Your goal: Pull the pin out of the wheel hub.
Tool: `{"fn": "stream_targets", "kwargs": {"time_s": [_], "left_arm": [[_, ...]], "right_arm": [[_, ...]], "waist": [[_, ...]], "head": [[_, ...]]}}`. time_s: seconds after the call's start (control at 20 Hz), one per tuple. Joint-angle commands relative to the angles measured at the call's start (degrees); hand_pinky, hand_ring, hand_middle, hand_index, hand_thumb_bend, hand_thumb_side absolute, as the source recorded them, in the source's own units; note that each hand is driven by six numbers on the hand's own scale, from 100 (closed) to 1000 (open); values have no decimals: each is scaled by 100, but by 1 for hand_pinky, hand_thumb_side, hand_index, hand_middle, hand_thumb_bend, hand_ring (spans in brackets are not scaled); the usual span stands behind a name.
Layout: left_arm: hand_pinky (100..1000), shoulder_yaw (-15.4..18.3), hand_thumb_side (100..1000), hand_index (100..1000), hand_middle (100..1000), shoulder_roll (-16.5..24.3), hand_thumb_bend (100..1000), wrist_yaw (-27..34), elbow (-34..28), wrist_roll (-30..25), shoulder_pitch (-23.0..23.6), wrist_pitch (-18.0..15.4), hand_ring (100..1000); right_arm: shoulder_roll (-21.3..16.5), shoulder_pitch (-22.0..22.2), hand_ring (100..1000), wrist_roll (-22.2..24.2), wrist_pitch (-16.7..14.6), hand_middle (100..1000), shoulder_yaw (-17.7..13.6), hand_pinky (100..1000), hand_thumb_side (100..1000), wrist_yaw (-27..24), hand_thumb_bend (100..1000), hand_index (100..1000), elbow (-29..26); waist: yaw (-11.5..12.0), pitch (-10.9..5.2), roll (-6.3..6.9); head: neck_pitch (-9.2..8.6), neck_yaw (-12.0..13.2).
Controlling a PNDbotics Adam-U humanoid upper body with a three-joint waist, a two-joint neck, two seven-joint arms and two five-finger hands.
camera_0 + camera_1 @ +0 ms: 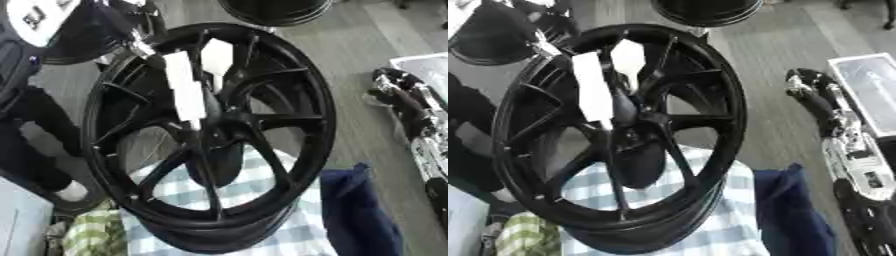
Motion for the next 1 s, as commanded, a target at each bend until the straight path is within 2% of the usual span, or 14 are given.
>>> {"fn": "stream_targets", "kwargs": {"time_s": [0.05, 0.35, 0.55, 0.85, 1.0], "left_arm": [[919, -47, 579, 824, 767, 186, 709, 88, -237, 4, -146, 80, 811], [920, -65, 578, 819, 763, 291, 689, 341, -625, 4, -147, 261, 807], [920, -221, 550, 822, 763, 398, 705, 436, -881, 4, -108, 297, 808], [909, -356, 452, 811, 749, 526, 682, 189, -1061, 4, -29, 307, 799], [904, -369, 461, 804, 741, 531, 656, 71, -1078, 4, -14, 356, 793]], "right_arm": [[-79, -66, 716, 4, 4, 741, -3, 883, 439, -16, 173, 816, -47], [-76, -52, 716, 10, 11, 741, -3, 883, 440, -11, 171, 816, -30], [-81, -48, 716, 13, 9, 741, -3, 883, 441, -11, 170, 816, -22], [-83, -35, 716, 13, 6, 740, -11, 883, 442, -14, 166, 816, -14], [-80, -27, 716, 12, 7, 740, -14, 883, 444, -14, 167, 816, -6]], "waist": [[-11, -162, -20], [-22, -158, -12], [-19, -154, -8], [-2, -158, -7], [2, -163, -7]], "head": [[6, 3], [-5, -1], [-9, -8], [2, -9], [3, -2]]}}
